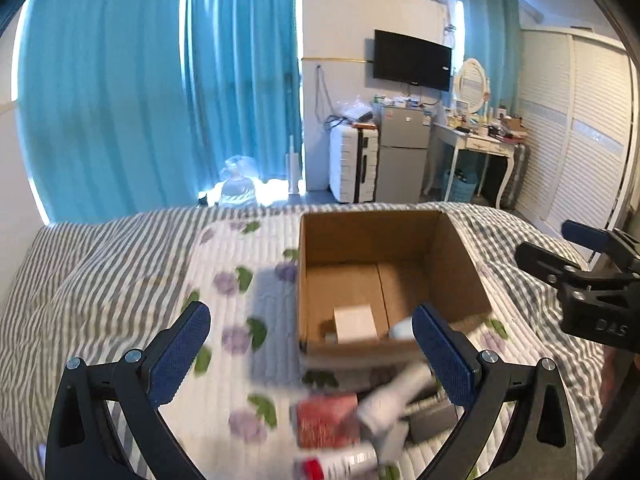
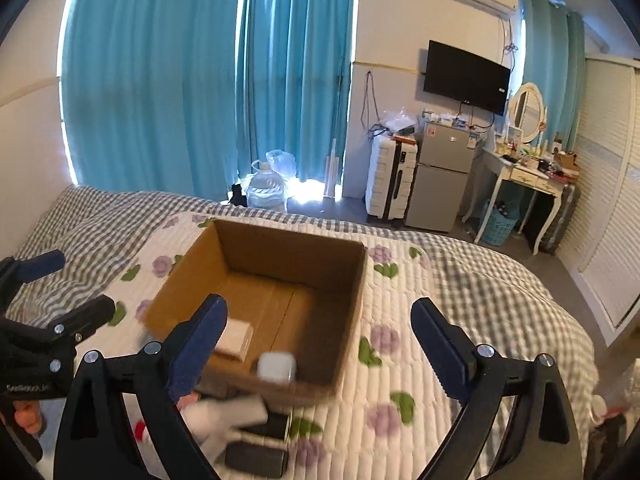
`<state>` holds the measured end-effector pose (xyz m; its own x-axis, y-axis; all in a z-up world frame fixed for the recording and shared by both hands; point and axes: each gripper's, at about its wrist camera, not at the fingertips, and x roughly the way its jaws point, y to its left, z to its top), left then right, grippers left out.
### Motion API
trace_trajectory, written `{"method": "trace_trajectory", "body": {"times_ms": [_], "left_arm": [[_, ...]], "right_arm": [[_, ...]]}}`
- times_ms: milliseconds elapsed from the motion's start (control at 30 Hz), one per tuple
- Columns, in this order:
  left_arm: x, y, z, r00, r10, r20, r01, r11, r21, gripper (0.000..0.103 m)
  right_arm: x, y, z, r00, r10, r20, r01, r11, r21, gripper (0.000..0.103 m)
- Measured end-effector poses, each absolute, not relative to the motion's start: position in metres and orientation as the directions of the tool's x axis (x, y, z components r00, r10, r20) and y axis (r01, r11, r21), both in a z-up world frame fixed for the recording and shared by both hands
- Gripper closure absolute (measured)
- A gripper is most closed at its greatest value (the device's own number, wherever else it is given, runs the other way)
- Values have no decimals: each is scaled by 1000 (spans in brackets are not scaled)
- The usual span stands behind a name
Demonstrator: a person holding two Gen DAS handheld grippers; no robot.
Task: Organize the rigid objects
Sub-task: 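Move the left tool down to the red-capped white bottle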
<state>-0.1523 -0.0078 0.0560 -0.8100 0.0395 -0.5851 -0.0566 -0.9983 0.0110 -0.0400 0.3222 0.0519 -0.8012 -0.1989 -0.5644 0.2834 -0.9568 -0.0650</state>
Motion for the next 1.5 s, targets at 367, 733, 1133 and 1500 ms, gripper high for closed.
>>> {"method": "trace_trajectory", "body": {"times_ms": [367, 733, 1133, 1500], "left_arm": [[-106, -6, -20, -739, -25, -673, -27, -997, 67, 0], [-138, 11, -107, -607, 46, -793, -181, -980, 81, 0], [-100, 49, -113, -427, 242, -871, -454, -890, -25, 0], [-131, 28, -125, -483, 133, -866, -308, -951, 26, 27]], "right_arm": [[20, 319, -16, -721, -194, -665, 303, -952, -51, 8], [-5, 329, -106, -603, -189, -775, 286, -958, 11, 8], [-3, 340, -116, -567, -139, -812, 249, -968, -9, 8], [-2, 344, -120, -555, -130, -821, 233, -973, -3, 8]]}}
